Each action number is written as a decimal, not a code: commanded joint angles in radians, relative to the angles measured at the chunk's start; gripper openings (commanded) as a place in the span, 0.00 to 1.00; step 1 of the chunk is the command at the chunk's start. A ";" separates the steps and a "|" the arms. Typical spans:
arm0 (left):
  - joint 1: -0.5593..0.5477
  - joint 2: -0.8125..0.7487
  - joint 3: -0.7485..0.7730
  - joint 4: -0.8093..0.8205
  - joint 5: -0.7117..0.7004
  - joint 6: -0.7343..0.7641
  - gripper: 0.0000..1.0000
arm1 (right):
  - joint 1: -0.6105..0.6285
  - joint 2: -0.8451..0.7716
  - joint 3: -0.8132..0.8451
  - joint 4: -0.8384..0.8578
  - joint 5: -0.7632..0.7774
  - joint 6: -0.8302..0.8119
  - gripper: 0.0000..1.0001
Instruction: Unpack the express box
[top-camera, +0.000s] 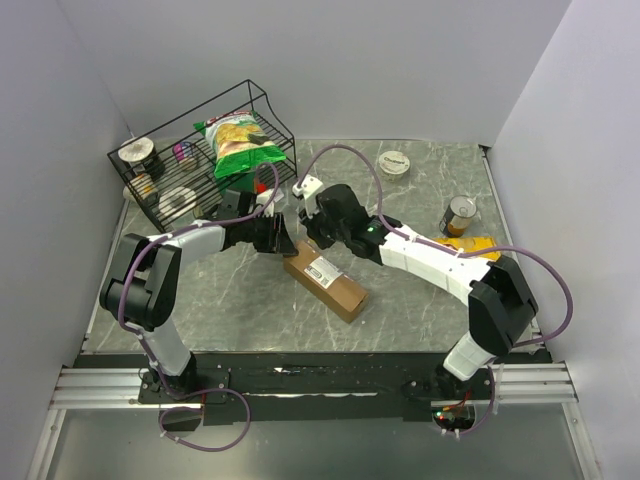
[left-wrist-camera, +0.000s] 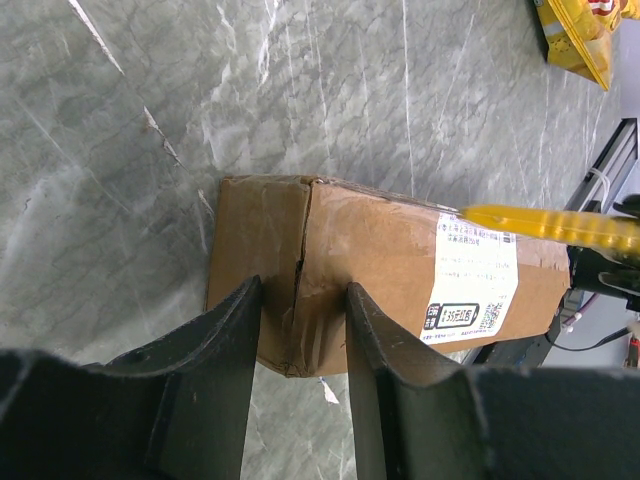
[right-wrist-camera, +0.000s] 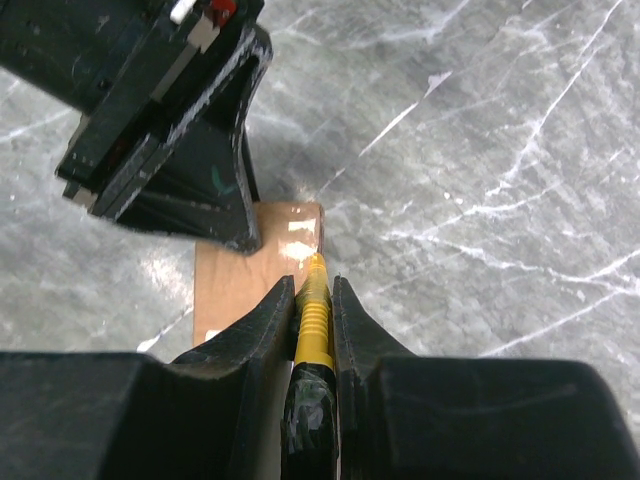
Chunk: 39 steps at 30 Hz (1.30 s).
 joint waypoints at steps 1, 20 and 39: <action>-0.029 0.086 -0.058 -0.153 -0.210 0.025 0.01 | 0.003 -0.059 0.019 -0.101 -0.036 0.000 0.00; -0.023 0.084 -0.060 -0.156 -0.237 0.015 0.01 | 0.004 -0.104 0.002 -0.260 -0.047 -0.012 0.00; 0.003 0.084 -0.067 -0.153 -0.256 0.006 0.01 | -0.003 -0.139 -0.007 -0.408 -0.084 -0.024 0.00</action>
